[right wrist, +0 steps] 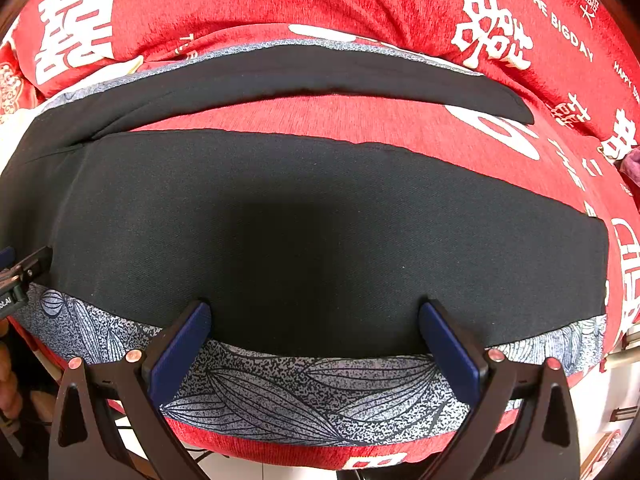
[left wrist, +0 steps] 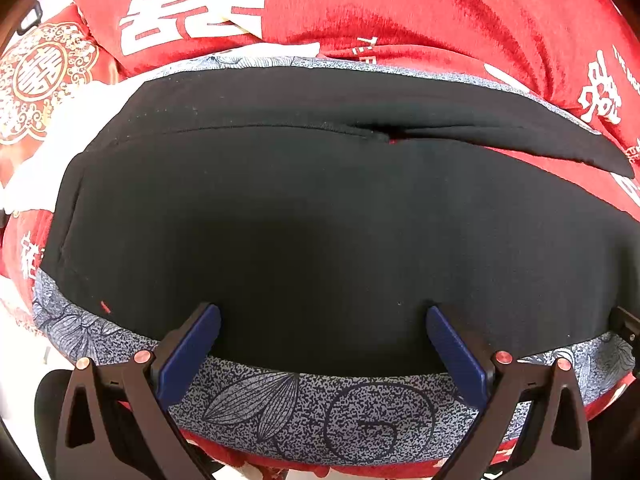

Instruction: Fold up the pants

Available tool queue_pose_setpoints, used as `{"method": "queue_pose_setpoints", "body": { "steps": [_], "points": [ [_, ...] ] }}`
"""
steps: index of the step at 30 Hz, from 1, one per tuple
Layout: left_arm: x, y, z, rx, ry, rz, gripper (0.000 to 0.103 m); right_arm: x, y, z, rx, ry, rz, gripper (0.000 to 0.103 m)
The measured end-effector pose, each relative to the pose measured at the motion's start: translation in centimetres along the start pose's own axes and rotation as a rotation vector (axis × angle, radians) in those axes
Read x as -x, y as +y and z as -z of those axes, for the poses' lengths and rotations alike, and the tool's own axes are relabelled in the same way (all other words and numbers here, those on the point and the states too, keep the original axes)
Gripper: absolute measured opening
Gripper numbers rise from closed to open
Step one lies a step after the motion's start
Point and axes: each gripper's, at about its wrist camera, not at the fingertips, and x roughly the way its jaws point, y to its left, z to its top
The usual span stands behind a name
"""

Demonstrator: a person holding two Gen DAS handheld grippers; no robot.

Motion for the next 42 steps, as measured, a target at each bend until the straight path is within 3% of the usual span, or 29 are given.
{"method": "queue_pose_setpoints", "body": {
  "steps": [6,11,13,20,24,29,35,42],
  "points": [
    [-0.2,0.1,-1.0,-0.017,0.06,0.007,0.103,-0.1,-0.1,0.1,-0.008,-0.004,0.002,0.103],
    [1.3,0.3,-1.8,-0.047,0.013,-0.024,0.103,0.2,0.0,-0.5,0.01,0.042,0.004,0.103],
    [1.7,0.5,-2.5,-0.048,0.0,-0.029,0.103,1.6,0.3,-1.0,0.019,-0.006,0.007,0.103],
    [1.1,2.5,-4.2,-0.011,0.007,-0.065,0.103,3.4,4.4,-5.3,0.112,-0.068,-0.099,0.103],
    [0.8,4.2,-5.2,0.007,0.018,-0.064,0.103,3.6,7.2,-7.1,0.174,-0.094,-0.208,0.103],
    [-0.3,6.5,-8.2,0.05,0.052,-0.039,0.103,2.7,9.5,-13.9,0.309,-0.156,-0.347,0.103],
    [-2.7,8.2,-12.1,0.107,0.088,-0.038,0.103,-4.5,12.8,-25.0,0.492,-0.014,-0.532,0.103],
    [-5.1,9.3,-13.1,0.161,0.123,-0.021,0.103,-11.7,19.8,-29.6,0.749,0.107,-0.633,0.103]
  ]
}}
